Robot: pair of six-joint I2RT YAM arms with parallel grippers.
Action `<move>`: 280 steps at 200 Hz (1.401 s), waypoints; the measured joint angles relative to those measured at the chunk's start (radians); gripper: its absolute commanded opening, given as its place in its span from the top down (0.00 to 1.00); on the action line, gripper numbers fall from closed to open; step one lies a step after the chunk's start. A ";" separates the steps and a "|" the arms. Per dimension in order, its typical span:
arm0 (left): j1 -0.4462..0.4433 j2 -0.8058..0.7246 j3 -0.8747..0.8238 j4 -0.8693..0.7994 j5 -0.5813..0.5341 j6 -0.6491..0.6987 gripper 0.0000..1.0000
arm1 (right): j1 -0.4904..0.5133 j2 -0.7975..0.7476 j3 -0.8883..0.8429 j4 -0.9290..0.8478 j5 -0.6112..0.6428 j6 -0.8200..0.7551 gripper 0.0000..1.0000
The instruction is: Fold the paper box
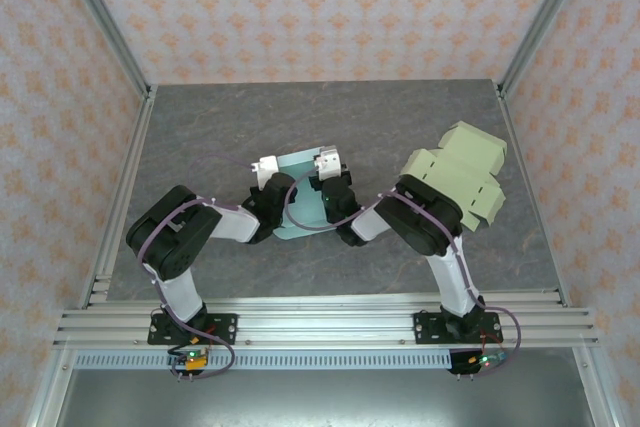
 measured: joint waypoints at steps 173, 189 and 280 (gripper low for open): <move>-0.015 -0.053 0.048 -0.133 -0.010 -0.017 1.00 | -0.248 -0.360 -0.276 -0.228 -0.770 -0.010 0.38; -0.015 -0.056 0.050 -0.141 0.000 -0.035 1.00 | -0.230 -0.311 -0.235 -0.223 -0.734 -0.002 0.50; -0.004 -0.097 0.070 -0.225 0.042 -0.144 1.00 | -0.066 -0.045 0.030 -0.140 -0.159 -0.038 0.94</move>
